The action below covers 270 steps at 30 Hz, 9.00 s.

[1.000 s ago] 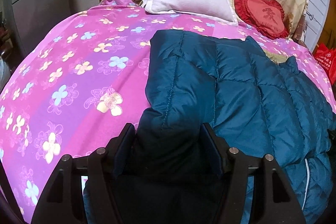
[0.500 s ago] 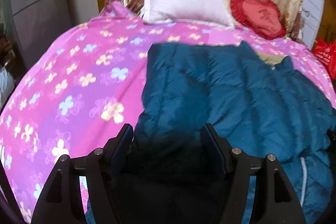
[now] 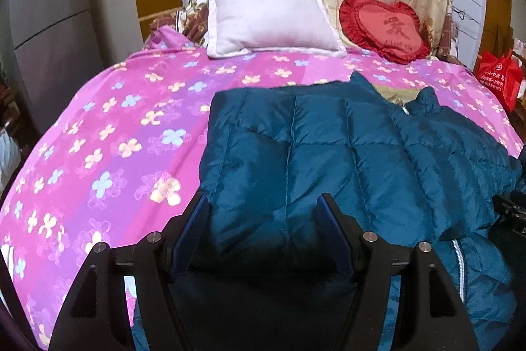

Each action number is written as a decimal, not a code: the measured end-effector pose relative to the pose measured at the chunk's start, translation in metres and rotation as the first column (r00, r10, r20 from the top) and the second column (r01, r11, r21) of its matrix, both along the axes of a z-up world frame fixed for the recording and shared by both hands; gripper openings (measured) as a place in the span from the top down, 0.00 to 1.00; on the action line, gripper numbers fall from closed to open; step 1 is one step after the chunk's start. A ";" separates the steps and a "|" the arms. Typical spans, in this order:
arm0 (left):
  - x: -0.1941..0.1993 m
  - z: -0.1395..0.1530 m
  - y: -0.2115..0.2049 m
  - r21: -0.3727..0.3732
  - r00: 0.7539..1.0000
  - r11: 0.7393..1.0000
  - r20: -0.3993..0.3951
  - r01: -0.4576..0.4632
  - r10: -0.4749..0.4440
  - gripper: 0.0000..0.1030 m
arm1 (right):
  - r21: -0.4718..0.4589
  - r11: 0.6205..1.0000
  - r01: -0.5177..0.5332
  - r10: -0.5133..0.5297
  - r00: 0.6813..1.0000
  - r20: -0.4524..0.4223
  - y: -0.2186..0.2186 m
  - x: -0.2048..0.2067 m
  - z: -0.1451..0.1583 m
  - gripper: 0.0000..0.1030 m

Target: Fold large clothes

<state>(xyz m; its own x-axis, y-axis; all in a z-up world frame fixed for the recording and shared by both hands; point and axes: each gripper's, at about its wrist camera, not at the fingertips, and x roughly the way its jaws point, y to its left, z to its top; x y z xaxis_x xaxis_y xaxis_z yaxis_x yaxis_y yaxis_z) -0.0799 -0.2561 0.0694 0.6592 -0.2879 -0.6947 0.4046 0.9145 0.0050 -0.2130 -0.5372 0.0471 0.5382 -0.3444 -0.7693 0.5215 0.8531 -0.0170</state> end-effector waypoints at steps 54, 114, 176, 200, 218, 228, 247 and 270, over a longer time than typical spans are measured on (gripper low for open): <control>-0.120 0.038 -0.017 -0.074 0.992 0.989 0.010 0.128 -0.127 0.54 | -0.066 0.968 0.242 -0.239 0.970 0.051 -0.082 -0.175 0.061 0.13; -0.102 0.025 -0.015 -0.009 0.996 0.996 -0.011 0.094 -0.094 0.54 | 0.004 0.925 0.379 -0.371 0.903 0.218 -0.213 -0.258 0.119 0.93; -0.032 0.047 0.093 -0.206 0.986 0.966 -0.092 -0.153 0.137 0.54 | 0.397 0.788 -0.471 0.306 0.858 0.412 0.052 0.063 0.146 0.90; -0.001 0.011 0.039 -0.302 0.977 0.949 -0.213 -0.087 0.023 0.49 | 0.329 0.890 -0.315 0.222 0.931 0.290 0.013 -0.002 0.097 0.31; 0.000 -0.003 0.003 -0.141 0.979 0.990 -0.199 0.018 -0.046 0.98 | 0.146 0.988 0.054 -0.060 0.997 0.038 -0.101 -0.005 -0.007 0.50; -0.004 0.041 -0.002 -0.173 0.998 0.985 -0.059 -0.024 0.014 0.64 | 0.145 0.989 -0.024 0.005 0.992 0.129 -0.064 -0.020 0.047 0.36; 0.016 -0.016 -0.059 0.029 0.998 1.000 -0.063 -0.011 0.013 0.63 | 0.080 0.990 -0.115 0.112 0.993 0.043 -0.013 0.056 0.020 0.28; 0.015 -0.024 -0.061 0.034 0.998 0.999 -0.062 -0.007 0.009 0.62 | 0.016 1.000 0.012 -0.012 1.000 0.001 -0.066 -0.035 0.017 0.26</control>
